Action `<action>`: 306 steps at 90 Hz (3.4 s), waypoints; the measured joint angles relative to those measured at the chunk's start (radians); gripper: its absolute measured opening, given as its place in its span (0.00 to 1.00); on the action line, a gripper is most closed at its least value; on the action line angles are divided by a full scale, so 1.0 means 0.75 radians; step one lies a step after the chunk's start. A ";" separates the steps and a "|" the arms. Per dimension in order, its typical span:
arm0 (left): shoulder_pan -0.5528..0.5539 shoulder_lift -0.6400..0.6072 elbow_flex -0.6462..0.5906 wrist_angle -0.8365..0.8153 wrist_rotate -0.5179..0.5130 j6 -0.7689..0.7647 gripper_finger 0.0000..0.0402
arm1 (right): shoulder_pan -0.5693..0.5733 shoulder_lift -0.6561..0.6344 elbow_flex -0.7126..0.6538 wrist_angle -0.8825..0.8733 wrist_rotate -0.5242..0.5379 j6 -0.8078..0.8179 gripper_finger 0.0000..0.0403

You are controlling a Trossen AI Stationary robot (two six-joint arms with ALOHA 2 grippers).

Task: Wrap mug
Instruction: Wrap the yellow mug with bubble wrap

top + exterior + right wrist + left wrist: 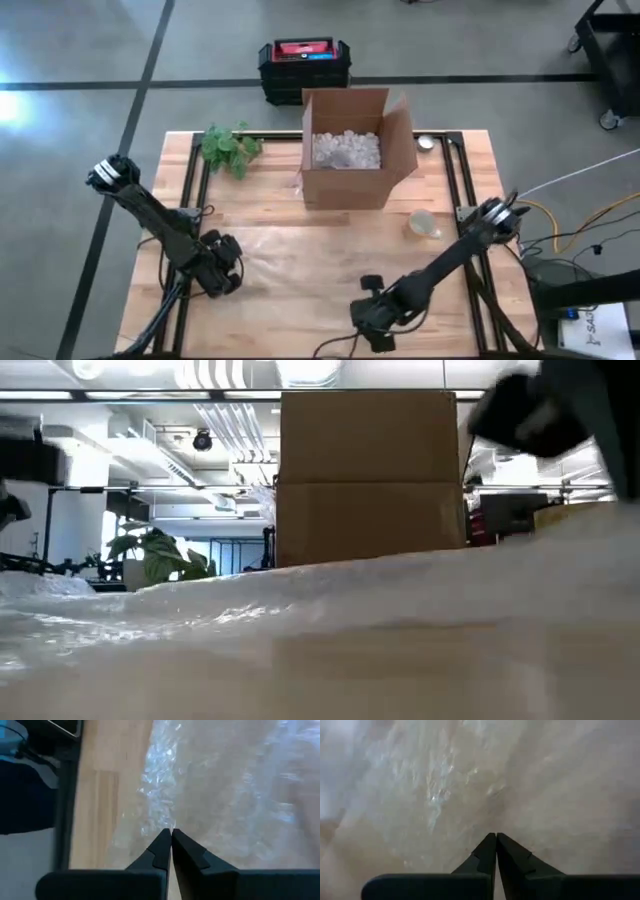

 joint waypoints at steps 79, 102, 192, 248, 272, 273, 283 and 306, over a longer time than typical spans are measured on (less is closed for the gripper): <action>0.008 0.015 -0.106 0.311 0.192 0.048 0.00 | -0.103 -0.167 -0.562 -0.081 0.242 0.251 0.00; -0.017 0.011 -0.071 0.318 0.336 0.016 0.00 | -0.146 -0.174 -0.583 -0.135 0.185 0.167 0.00; 0.022 -0.125 0.065 0.232 0.091 0.278 0.00 | -0.356 -0.870 -0.670 -0.604 0.197 0.564 0.42; 0.022 -0.126 0.024 0.263 -0.017 0.291 0.00 | -0.433 -0.794 -0.685 -0.503 0.196 0.286 0.04; 0.022 -0.126 0.025 0.261 -0.027 0.292 0.00 | -0.305 -0.567 -0.298 -0.111 0.148 -0.047 0.02; 0.022 -0.127 0.024 0.261 -0.027 0.292 0.00 | -0.303 -0.547 -0.280 -0.100 0.146 -0.063 0.01; 0.022 -0.127 0.025 0.261 -0.027 0.292 0.00 | -0.293 -0.306 -0.059 -0.094 0.146 -0.208 0.01; 0.022 -0.133 0.024 0.261 -0.010 0.292 0.00 | -0.318 0.154 0.463 -0.256 0.050 -0.472 0.00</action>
